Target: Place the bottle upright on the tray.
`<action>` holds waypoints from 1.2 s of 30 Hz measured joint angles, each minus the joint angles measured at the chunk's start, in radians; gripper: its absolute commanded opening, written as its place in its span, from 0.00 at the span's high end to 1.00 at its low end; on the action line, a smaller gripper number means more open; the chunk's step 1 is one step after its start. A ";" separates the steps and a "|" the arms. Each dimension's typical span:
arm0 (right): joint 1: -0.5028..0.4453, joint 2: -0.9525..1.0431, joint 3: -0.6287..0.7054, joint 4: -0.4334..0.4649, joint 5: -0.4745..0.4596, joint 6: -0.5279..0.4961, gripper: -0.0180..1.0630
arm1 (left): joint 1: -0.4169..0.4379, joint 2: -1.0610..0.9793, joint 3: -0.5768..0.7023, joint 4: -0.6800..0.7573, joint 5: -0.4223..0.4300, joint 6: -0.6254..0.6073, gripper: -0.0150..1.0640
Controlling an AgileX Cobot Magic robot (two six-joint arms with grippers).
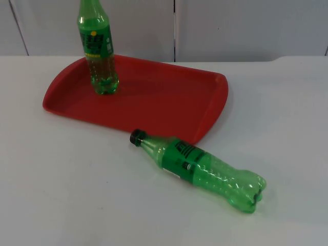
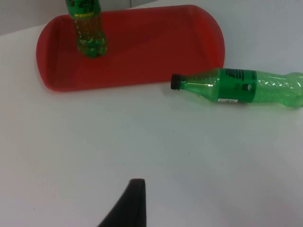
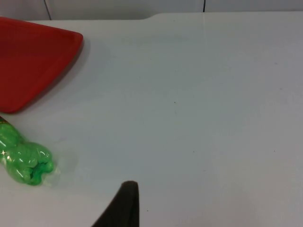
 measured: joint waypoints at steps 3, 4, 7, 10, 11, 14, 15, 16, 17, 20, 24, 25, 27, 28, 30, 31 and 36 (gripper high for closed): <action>0.000 0.000 0.000 0.000 0.000 0.000 0.01 | 0.000 0.000 0.000 0.000 0.000 0.000 0.01; 0.000 0.000 0.000 0.000 0.000 0.000 0.01 | 0.000 0.000 0.000 0.000 0.000 0.000 0.01; 0.000 0.000 0.000 0.000 0.000 0.000 0.01 | 0.000 0.000 0.000 0.000 0.000 0.000 0.01; 0.000 0.000 0.000 0.000 0.000 0.000 0.01 | 0.000 0.000 0.000 0.000 0.000 0.000 0.01; 0.000 0.000 0.000 0.000 0.000 0.000 0.01 | 0.000 0.000 0.000 0.000 0.000 0.000 0.01; 0.000 0.000 0.000 0.000 0.000 0.000 0.01 | 0.000 0.000 0.000 0.000 0.000 0.000 0.01; 0.000 0.000 0.000 0.000 0.000 0.000 0.01 | 0.000 0.000 0.000 0.000 0.000 0.000 0.01; 0.000 0.000 0.000 0.000 0.000 0.000 0.01 | 0.000 0.000 0.000 0.000 0.000 0.000 0.01; 0.000 0.000 0.000 0.000 -0.002 0.000 0.01 | 0.000 0.000 0.000 0.000 0.000 0.000 0.01; 0.000 0.011 -0.008 0.000 -0.004 0.000 0.01 | 0.000 0.000 0.000 0.000 0.000 0.000 0.01; 0.000 0.119 -0.058 0.000 -0.050 -0.002 0.01 | 0.000 0.000 0.000 0.000 0.000 0.000 0.01; 0.000 0.151 -0.074 0.000 -0.062 -0.002 0.01 | 0.000 0.000 0.000 0.000 0.000 0.000 0.01; 0.000 0.195 -0.091 0.000 -0.076 -0.002 0.01 | 0.000 0.000 0.000 0.000 0.000 0.000 0.01; 0.000 0.241 -0.105 0.000 -0.089 -0.002 0.01 | 0.000 0.000 0.000 0.000 0.000 0.000 0.01; 0.000 0.334 -0.138 0.000 -0.107 -0.010 0.01 | 0.000 0.000 0.000 0.000 0.000 0.000 0.01; 0.000 0.334 -0.138 0.000 -0.107 -0.010 0.01 | 0.000 0.000 0.000 0.000 0.000 0.000 0.01; 0.000 0.609 -0.229 0.031 -0.121 -0.081 0.01 | 0.000 0.000 0.000 0.000 0.000 0.000 0.01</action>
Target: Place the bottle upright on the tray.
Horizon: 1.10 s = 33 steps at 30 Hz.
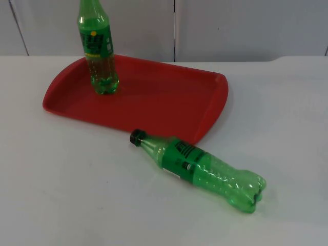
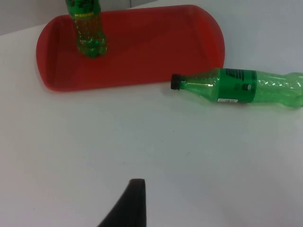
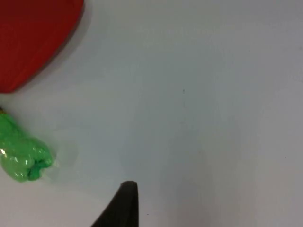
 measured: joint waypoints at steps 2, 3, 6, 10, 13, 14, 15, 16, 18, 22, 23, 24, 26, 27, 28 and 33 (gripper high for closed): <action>0.000 0.049 -0.019 0.002 -0.002 -0.007 0.01 | 0.000 0.000 0.000 0.000 0.000 0.000 0.01; 0.000 0.107 -0.043 0.005 -0.002 -0.014 0.01 | 0.000 0.000 0.000 0.000 0.000 0.000 0.01; 0.000 0.214 -0.089 0.008 -0.002 -0.023 0.01 | 0.000 0.000 0.000 0.000 0.000 0.000 0.01; 0.000 0.416 -0.199 0.008 -0.002 -0.065 0.01 | 0.000 0.000 0.000 0.000 0.000 0.000 0.01; 0.000 0.504 -0.249 0.008 -0.002 -0.087 0.01 | 0.000 0.000 0.000 0.000 0.000 0.000 0.01; 0.000 0.545 -0.269 0.008 -0.002 -0.097 0.01 | 0.000 0.000 0.000 0.000 0.000 0.000 0.01; 0.000 0.577 -0.292 0.008 -0.002 -0.106 0.01 | 0.000 0.000 0.000 0.000 0.000 0.000 0.01; 0.000 0.614 -0.315 0.008 -0.004 -0.112 0.01 | 0.000 0.000 0.000 0.000 0.000 0.000 0.01; 0.000 0.649 -0.333 0.008 -0.004 -0.116 0.01 | 0.000 0.000 0.000 0.000 0.000 0.000 0.01; 0.000 0.758 -0.406 0.008 -0.004 -0.120 0.01 | 0.000 0.000 0.000 0.000 0.000 0.000 0.01; 0.000 0.758 -0.406 0.008 -0.004 -0.120 0.01 | 0.000 0.000 0.000 0.000 0.000 0.000 0.01; 0.000 0.777 -0.423 0.010 -0.004 -0.122 0.01 | 0.000 0.000 0.000 0.000 0.000 0.000 0.01; 0.011 0.821 -0.456 0.008 -0.004 -0.122 0.01 | 0.000 0.000 0.000 0.000 0.000 0.000 0.01; 0.028 0.838 -0.471 0.008 -0.004 -0.124 0.01 | 0.000 0.000 0.000 0.000 0.000 0.000 0.01; 0.044 0.860 -0.490 0.008 -0.004 -0.124 0.01 | 0.000 0.000 0.000 0.000 0.000 0.000 0.01; 0.140 0.948 -0.570 0.008 -0.004 -0.126 0.01 | 0.000 0.000 0.000 0.000 0.000 0.000 0.01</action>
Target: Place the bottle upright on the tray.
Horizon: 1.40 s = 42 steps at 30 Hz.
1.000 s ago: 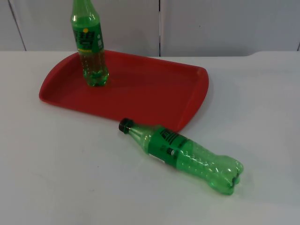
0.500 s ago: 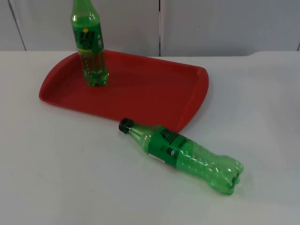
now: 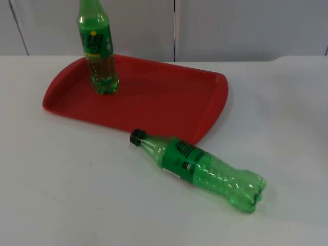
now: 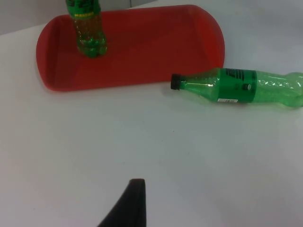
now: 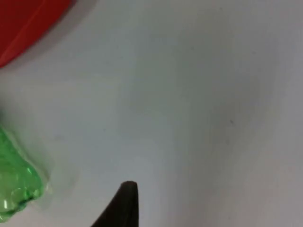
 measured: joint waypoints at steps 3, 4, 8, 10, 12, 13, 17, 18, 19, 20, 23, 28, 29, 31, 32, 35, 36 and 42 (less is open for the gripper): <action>0.058 0.053 -0.042 0.000 0.000 -0.004 0.01 | 0.000 0.000 0.000 0.000 0.000 0.000 0.01; 0.082 0.076 -0.067 0.000 0.000 -0.006 0.01 | 0.000 0.000 0.000 0.000 0.000 0.000 0.01; 0.167 0.161 -0.148 0.000 0.020 -0.008 0.01 | 0.000 0.000 0.000 0.000 0.000 0.000 0.01; 0.215 0.227 -0.219 0.000 0.051 -0.011 0.01 | 0.000 0.000 0.000 0.000 0.000 0.000 0.01; 0.259 0.291 -0.289 0.000 0.085 -0.019 0.01 | 0.000 0.000 0.000 0.000 0.000 0.000 0.01; 0.259 0.291 -0.289 0.000 0.085 -0.019 0.01 | 0.000 0.000 0.000 0.000 0.000 0.000 0.01; 0.358 0.437 -0.449 -0.002 0.148 -0.047 0.01 | 0.000 0.000 0.000 0.000 0.000 0.000 0.01; 0.358 0.437 -0.449 -0.002 0.148 -0.047 0.01 | 0.000 0.000 0.000 0.000 0.000 0.000 0.01; 0.379 0.467 -0.481 -0.002 0.161 -0.055 0.01 | 0.000 0.000 0.000 0.000 0.000 0.000 0.01; 0.400 0.491 -0.506 -0.002 0.172 -0.062 0.01 | 0.000 0.000 0.000 0.000 0.000 0.000 0.01; 0.455 0.570 -0.575 -0.004 0.193 -0.070 0.01 | 0.000 0.000 0.000 0.000 0.000 0.000 0.01; 0.522 0.644 -0.610 -0.019 0.198 -0.092 0.01 | 0.000 0.000 0.000 0.000 0.000 0.000 0.01; 0.522 0.644 -0.610 -0.019 0.198 -0.092 0.01 | 0.000 0.000 0.000 0.000 0.000 0.000 0.01; 0.544 0.671 -0.614 -0.019 0.200 -0.098 0.01 | 0.000 0.000 0.000 0.000 0.000 0.000 0.01; 0.556 0.685 -0.614 -0.019 0.200 -0.098 0.01 | 0.000 0.000 0.000 0.000 0.000 0.000 0.01; 0.569 0.715 -0.614 -0.019 0.191 -0.095 0.01 | 0.000 0.000 0.000 0.000 0.000 0.000 0.01; 0.571 0.726 -0.614 -0.019 0.187 -0.088 0.01 | 0.000 0.000 0.000 0.000 0.000 0.000 0.01; 0.571 0.758 -0.614 -0.026 0.149 -0.056 0.04 | 0.000 0.000 0.000 0.000 0.000 0.000 0.01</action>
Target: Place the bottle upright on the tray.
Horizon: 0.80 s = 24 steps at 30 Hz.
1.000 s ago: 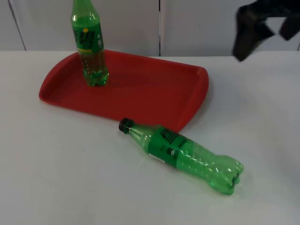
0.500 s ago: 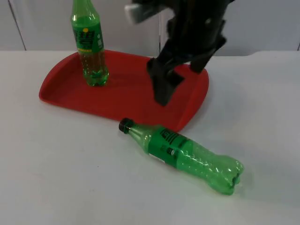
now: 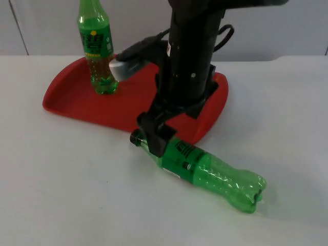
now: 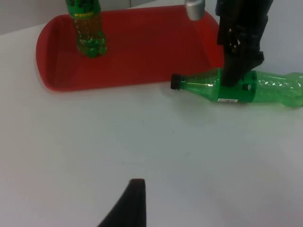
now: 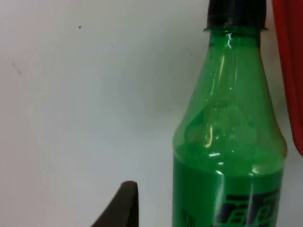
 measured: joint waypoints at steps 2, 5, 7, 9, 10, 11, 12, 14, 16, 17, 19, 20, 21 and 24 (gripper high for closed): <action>0.000 0.012 0.000 0.000 -0.011 0.002 0.05 | 0.000 0.000 0.000 0.000 0.000 0.000 0.01; 0.000 0.031 0.000 0.000 -0.026 0.004 0.05 | 0.000 0.000 0.000 0.000 0.000 0.000 0.01; 0.005 0.052 0.000 0.000 -0.055 0.004 0.05 | 0.000 0.000 0.000 0.000 0.000 0.000 0.01; 0.009 0.056 0.002 0.000 -0.072 0.004 0.05 | 0.000 0.000 0.000 0.000 0.000 0.000 0.01; 0.011 0.063 0.004 0.000 -0.089 0.004 0.05 | 0.000 0.000 0.000 0.000 0.000 0.000 0.01; 0.016 0.067 0.004 0.000 -0.098 0.004 0.05 | 0.000 0.000 0.000 0.000 0.000 0.000 0.01; 0.020 0.071 0.006 0.000 -0.106 0.004 0.06 | 0.000 0.000 0.000 0.000 0.000 0.000 0.01; 0.022 0.081 0.006 0.000 -0.115 0.004 0.08 | 0.000 0.000 0.000 -0.001 0.000 0.000 0.01; 0.022 0.086 0.006 0.000 -0.117 0.006 0.08 | 0.000 0.000 0.000 -0.001 0.000 0.000 0.01; 0.022 0.095 0.006 0.000 -0.119 0.009 0.09 | 0.000 0.000 0.000 -0.001 0.000 0.000 0.01; 0.022 0.111 0.006 0.000 -0.119 0.020 0.10 | 0.000 0.000 0.000 -0.001 0.000 0.000 0.01; 0.022 0.115 0.006 0.000 -0.119 0.025 0.11 | 0.000 0.000 0.000 -0.001 0.000 0.000 0.01; 0.022 0.115 0.006 0.000 -0.119 0.025 0.12 | 0.000 0.000 0.000 -0.001 0.000 0.000 0.01; 0.022 0.117 0.006 -0.018 -0.122 0.036 0.14 | 0.000 0.000 0.000 -0.001 0.000 0.000 0.01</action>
